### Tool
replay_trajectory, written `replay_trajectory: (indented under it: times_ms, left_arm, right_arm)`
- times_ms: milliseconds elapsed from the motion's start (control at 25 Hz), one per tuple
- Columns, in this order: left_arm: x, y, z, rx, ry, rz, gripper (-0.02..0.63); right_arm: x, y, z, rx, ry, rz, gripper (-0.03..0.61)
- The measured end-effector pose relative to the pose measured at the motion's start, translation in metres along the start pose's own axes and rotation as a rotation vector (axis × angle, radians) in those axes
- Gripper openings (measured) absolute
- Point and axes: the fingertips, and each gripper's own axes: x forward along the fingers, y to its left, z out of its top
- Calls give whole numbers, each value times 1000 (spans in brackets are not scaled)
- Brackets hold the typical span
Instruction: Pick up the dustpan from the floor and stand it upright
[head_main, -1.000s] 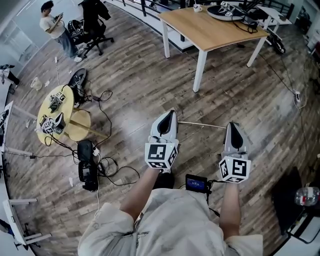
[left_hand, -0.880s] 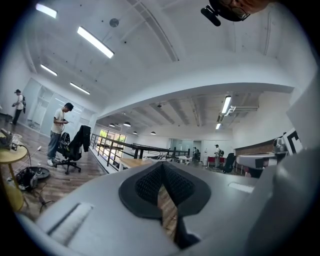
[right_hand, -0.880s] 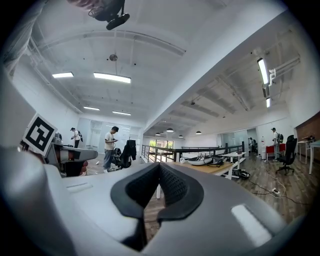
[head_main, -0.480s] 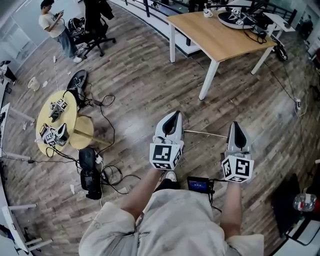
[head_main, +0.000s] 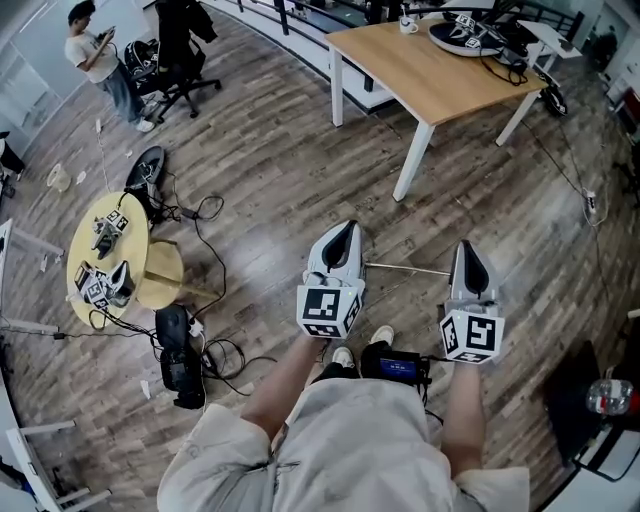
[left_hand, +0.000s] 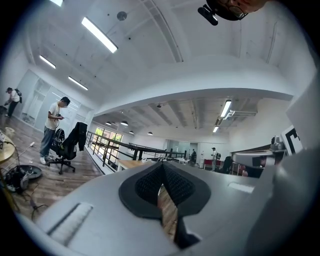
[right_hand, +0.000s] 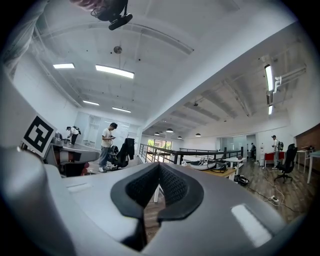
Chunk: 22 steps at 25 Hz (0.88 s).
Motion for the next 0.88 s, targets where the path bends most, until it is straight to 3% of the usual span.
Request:
replay_trajectory:
  times_ms: [360, 880]
  left_arm:
    - [103, -27, -19, 29, 4, 11, 20]
    - [322, -120, -62, 46, -9, 38, 20]
  right_arm:
    - [65, -89, -28, 41, -9, -2, 6]
    - [180, -300, -77, 86, -9, 10, 6]
